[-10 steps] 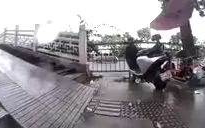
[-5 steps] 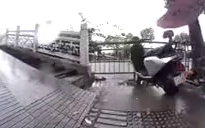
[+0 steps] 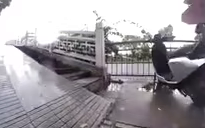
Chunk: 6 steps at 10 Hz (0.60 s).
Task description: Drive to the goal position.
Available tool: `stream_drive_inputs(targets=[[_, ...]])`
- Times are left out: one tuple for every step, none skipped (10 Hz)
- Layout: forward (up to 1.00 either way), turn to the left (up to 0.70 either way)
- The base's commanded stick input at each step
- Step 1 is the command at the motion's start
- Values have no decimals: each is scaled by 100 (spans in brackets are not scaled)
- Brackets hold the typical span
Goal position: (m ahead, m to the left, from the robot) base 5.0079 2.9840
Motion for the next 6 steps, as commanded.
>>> stream_drive_inputs(targets=[[0,45],[0,45],[0,45],[0,45],[0,45],[0,45]])
